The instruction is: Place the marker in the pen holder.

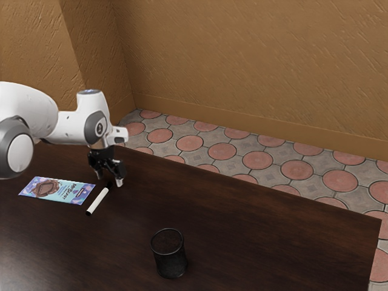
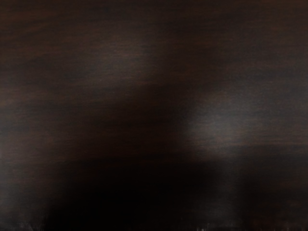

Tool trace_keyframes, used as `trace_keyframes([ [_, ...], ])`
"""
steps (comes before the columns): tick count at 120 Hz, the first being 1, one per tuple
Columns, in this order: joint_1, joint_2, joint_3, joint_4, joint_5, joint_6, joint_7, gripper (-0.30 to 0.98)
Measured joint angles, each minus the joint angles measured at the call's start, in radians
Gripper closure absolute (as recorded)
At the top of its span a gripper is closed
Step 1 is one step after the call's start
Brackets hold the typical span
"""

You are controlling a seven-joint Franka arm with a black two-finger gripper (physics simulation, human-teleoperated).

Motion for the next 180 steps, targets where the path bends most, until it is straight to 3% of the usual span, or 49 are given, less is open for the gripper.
trace_keyframes([
  [18, -0.003, -0.001, 0.000, -0.011, 0.033, -0.006, -0.009, 0.03],
  [39, -0.009, -0.001, -0.002, -0.011, 0.063, -0.009, -0.020, 0.25],
  [58, -0.010, -0.003, -0.002, -0.011, 0.088, -0.006, -0.039, 0.29],
  [69, -0.017, -0.009, -0.003, -0.011, 0.119, -0.001, -0.066, 0.56],
  [82, -0.019, -0.014, -0.003, -0.012, 0.134, 0.001, -0.095, 0.69],
  [128, -0.019, -0.064, -0.007, -0.051, 0.108, 0.007, -0.114, 0.78],
  [157, -0.053, -0.186, -0.028, -0.053, 0.112, 0.004, -0.136, 0.79],
  [180, -0.168, -0.306, -0.042, -0.059, 0.105, -0.022, -0.162, 0.79],
])
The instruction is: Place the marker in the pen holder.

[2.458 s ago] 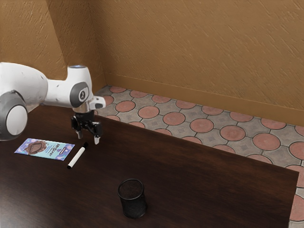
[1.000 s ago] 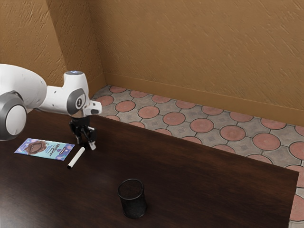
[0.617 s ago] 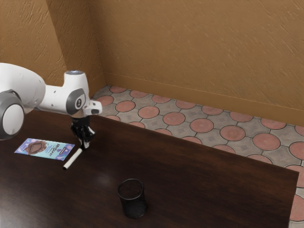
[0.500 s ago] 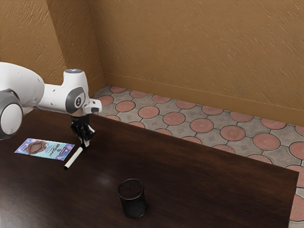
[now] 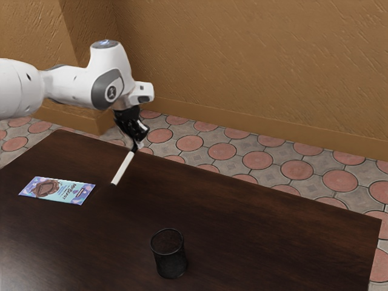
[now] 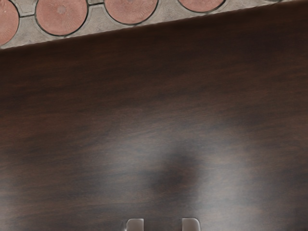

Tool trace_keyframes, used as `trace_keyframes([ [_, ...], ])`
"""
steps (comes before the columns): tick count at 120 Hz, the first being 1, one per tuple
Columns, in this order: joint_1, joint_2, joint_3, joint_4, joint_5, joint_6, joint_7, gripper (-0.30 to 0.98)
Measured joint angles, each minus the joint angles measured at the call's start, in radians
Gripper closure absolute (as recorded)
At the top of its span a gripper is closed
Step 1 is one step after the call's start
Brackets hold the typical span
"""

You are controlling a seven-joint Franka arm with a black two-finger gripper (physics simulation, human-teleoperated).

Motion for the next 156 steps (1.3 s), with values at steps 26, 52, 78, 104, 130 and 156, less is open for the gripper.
trace_keyframes([
  [26, -0.167, -0.197, -0.002, -0.154, -0.078, -0.038, -0.026, 0.79],
  [52, -0.315, -0.352, -0.002, -0.275, -0.142, -0.061, -0.042, 0.79],
  [78, -0.314, -0.444, -0.005, -0.333, -0.169, -0.125, -0.056, 0.79],
  [104, -0.329, -0.466, -0.015, -0.390, -0.176, -0.170, -0.063, 0.79],
  [130, -0.330, -0.454, -0.016, -0.415, -0.179, -0.182, -0.067, 0.79],
  [156, -0.332, -0.413, -0.038, -0.416, -0.190, -0.178, -0.070, 0.56],
])
